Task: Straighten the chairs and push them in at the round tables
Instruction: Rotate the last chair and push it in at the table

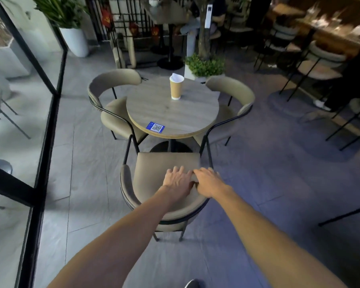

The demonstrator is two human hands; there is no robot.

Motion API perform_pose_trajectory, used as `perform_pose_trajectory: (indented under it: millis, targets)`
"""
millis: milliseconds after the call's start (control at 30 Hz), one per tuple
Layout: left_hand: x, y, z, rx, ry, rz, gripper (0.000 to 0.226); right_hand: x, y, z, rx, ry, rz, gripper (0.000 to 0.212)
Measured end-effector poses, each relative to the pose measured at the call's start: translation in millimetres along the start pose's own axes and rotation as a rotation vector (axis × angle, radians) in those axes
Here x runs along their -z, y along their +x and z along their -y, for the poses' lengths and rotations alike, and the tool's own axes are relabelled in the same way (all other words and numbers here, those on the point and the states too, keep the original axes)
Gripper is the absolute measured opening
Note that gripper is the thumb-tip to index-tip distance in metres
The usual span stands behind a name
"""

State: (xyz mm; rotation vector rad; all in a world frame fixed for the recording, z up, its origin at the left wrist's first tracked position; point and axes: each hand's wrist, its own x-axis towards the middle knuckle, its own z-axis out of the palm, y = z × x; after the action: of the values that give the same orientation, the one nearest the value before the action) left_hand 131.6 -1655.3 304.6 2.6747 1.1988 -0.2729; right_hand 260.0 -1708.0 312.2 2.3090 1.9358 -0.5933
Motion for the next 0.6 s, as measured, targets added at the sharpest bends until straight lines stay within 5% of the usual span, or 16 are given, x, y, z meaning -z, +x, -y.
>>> perform_pose_trajectory:
  millis: [233,600]
  targets:
    - [29.1,47.6,-37.0,-0.079,0.042,-0.038,0.044,40.3,-0.9,-50.8,-0.049,-0.008,-0.069,0.041]
    - [87.2,212.9,-177.4,-0.086,0.053,-0.053,0.04,112.9,54.7,-239.2,-0.062,-0.031,-0.06,0.046]
